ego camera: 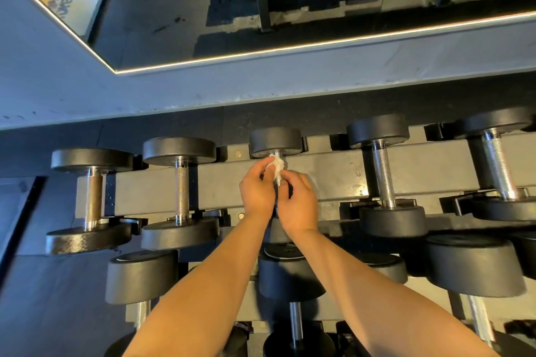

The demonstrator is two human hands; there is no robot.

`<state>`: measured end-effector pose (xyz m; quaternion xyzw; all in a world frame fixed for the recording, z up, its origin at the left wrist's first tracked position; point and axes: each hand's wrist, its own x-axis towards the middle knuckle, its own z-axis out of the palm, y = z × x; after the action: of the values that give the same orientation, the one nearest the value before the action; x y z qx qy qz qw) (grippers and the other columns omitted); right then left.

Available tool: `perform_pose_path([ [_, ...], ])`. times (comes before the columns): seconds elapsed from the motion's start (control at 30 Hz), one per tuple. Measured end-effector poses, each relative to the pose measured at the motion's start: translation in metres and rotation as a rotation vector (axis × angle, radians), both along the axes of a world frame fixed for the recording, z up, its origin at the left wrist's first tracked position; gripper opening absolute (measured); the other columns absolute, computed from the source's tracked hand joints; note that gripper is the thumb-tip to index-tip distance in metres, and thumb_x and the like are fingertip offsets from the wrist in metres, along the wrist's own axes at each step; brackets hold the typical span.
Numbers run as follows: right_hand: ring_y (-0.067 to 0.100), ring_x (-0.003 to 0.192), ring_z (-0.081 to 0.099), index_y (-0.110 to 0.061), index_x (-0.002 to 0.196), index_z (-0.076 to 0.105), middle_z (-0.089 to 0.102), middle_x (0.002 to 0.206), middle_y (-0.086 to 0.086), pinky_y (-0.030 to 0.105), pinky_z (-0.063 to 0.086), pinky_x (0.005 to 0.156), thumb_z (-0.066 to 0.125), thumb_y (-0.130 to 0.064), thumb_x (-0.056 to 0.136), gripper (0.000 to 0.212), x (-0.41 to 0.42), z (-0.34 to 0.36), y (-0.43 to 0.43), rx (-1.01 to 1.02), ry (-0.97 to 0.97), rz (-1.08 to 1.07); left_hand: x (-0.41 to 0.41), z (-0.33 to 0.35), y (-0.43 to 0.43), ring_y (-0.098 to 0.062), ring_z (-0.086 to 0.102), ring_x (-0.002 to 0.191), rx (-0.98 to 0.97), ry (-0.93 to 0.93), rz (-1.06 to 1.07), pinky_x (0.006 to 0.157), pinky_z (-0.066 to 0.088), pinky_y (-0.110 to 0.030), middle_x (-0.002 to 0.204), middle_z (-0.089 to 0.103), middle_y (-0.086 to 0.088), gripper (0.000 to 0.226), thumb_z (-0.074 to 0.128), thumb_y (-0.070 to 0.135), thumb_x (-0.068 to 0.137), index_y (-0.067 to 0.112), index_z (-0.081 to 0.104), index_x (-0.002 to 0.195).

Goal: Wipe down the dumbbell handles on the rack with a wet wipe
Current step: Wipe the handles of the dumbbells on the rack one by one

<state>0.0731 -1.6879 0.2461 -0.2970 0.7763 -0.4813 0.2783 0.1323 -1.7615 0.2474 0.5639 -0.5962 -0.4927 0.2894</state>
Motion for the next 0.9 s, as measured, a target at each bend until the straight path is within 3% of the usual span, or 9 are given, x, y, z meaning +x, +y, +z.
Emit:
perform_pose_path([
  [0.27,0.009,0.106,0.060,-0.025,0.124,0.064,0.060,0.118,-0.008,0.030,0.053,0.094,0.052,-0.021,0.102,0.025,0.000,0.001,0.001,-0.014,-0.077,-0.034,0.014,-0.003,0.014,0.016,0.061,0.096,0.024,-0.008,-0.047,0.081,0.046,-0.003,0.109,0.068,0.014,0.029,0.058,0.011,0.101,0.021,0.067,0.126],
  [0.37,0.009,0.108,0.060,-0.025,0.125,0.063,0.061,0.120,-0.008,0.031,0.052,0.095,0.052,-0.021,0.102,0.026,0.000,0.000,0.001,-0.008,-0.075,-0.035,0.011,0.000,0.009,0.008,0.062,0.101,0.015,0.000,-0.014,0.089,0.048,-0.007,0.117,0.068,0.009,0.029,0.058,0.010,0.101,0.019,0.067,0.127],
  [0.5,0.009,0.110,0.059,-0.023,0.126,0.063,0.060,0.122,-0.009,0.027,0.050,0.095,0.052,-0.021,0.102,0.027,0.000,0.000,0.001,0.003,-0.081,-0.038,-0.003,0.002,0.000,-0.010,0.062,0.112,0.027,0.022,0.013,0.098,0.051,-0.025,0.123,0.066,0.001,0.029,0.055,0.012,0.102,0.022,0.064,0.128],
  [0.7,0.008,0.106,0.059,-0.027,0.123,0.063,0.059,0.118,-0.010,0.023,0.049,0.089,0.054,-0.021,0.101,0.025,0.000,0.004,0.001,-0.004,-0.081,-0.044,0.017,-0.001,0.018,0.006,0.064,0.099,0.033,-0.005,-0.080,0.080,0.047,-0.006,0.110,0.070,0.011,0.026,0.058,0.015,0.102,0.024,0.065,0.125],
  [0.8,0.006,0.104,0.059,-0.027,0.122,0.064,0.059,0.117,-0.011,0.023,0.049,0.088,0.053,-0.021,0.101,0.024,0.000,0.004,0.002,-0.003,-0.083,-0.037,0.021,-0.002,0.019,0.011,0.063,0.097,0.023,-0.033,-0.076,0.079,0.046,-0.003,0.110,0.070,0.011,0.025,0.059,0.015,0.101,0.023,0.067,0.123],
  [0.9,0.008,0.106,0.059,-0.025,0.123,0.063,0.060,0.118,-0.010,0.030,0.052,0.094,0.052,-0.022,0.101,0.025,0.000,0.001,0.001,0.000,-0.088,-0.042,0.010,0.002,0.006,0.004,0.062,0.103,-0.009,-0.034,-0.043,0.083,0.042,0.002,0.119,0.068,0.009,0.030,0.055,0.013,0.102,0.018,0.067,0.130],
])
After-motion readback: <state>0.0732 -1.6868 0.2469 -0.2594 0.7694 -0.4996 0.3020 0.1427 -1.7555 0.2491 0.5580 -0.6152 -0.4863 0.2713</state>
